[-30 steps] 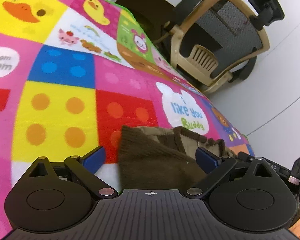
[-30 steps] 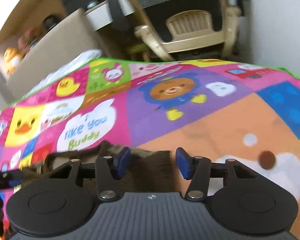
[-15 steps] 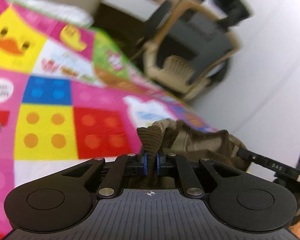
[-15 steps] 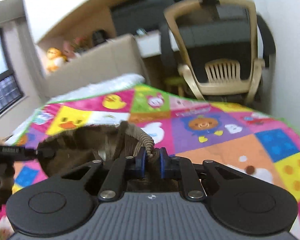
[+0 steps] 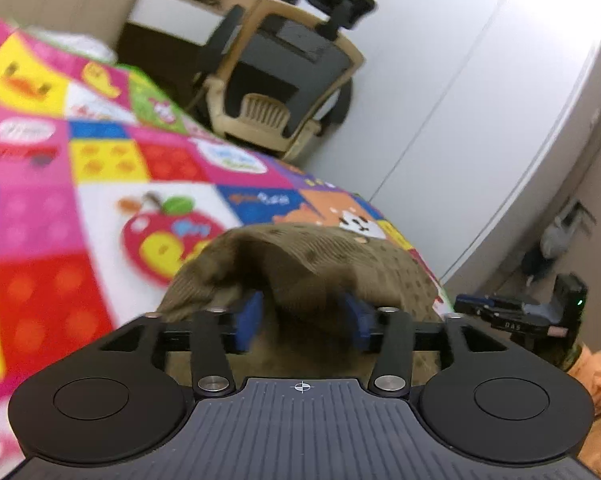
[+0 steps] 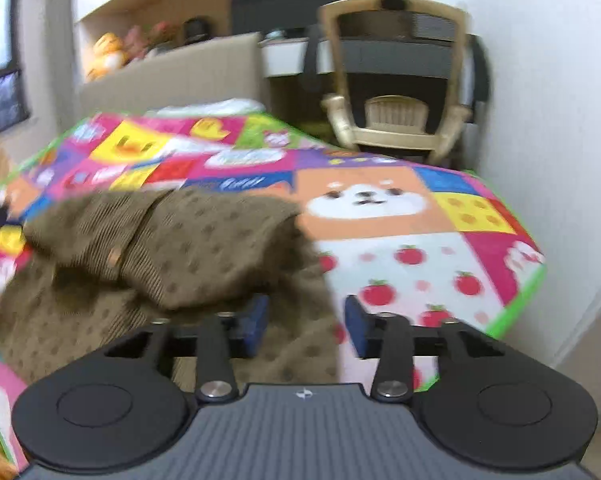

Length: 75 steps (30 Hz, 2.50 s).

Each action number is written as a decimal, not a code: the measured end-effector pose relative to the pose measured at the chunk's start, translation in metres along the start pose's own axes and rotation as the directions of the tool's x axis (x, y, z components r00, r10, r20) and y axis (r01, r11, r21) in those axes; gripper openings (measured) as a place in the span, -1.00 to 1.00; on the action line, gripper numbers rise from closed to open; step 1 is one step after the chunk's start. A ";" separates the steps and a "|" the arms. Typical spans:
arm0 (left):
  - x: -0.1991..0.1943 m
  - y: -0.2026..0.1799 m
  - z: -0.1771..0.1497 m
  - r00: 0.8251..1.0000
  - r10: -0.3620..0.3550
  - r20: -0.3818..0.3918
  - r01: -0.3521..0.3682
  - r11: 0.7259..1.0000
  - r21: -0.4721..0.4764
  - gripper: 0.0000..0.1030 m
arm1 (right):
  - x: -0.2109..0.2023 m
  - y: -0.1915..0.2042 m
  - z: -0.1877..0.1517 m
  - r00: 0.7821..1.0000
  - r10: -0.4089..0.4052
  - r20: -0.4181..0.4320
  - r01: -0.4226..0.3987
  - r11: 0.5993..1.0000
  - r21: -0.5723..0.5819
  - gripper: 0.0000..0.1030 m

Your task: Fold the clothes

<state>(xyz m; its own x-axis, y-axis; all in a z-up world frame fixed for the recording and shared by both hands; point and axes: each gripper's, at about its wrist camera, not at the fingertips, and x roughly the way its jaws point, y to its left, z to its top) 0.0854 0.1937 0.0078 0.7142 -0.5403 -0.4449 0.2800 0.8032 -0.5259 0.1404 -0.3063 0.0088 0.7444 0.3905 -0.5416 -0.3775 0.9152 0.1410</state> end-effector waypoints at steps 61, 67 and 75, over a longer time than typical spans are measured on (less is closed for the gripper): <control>0.067 0.033 0.007 0.989 -0.077 -0.125 0.036 0.952 -0.303 0.47 | 0.091 0.004 0.019 0.932 0.344 -0.114 -0.253 0.843 0.476 0.31; 0.117 0.049 0.032 0.987 -0.078 -0.143 0.027 0.945 -0.325 0.52 | 0.157 0.020 0.048 0.920 0.378 -0.106 -0.289 0.835 0.468 0.36; 0.093 0.051 0.082 0.988 0.152 0.028 -0.146 0.978 -0.151 0.51 | 0.161 0.058 0.071 0.982 0.138 -0.127 -0.131 0.989 0.062 0.36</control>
<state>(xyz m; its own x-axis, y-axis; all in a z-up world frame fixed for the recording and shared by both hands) 0.2187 0.2047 -0.0009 0.7660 -0.4049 -0.4993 0.0725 0.8262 -0.5587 0.2775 -0.1832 -0.0113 0.6088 0.4973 -0.6181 -0.4366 0.8606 0.2623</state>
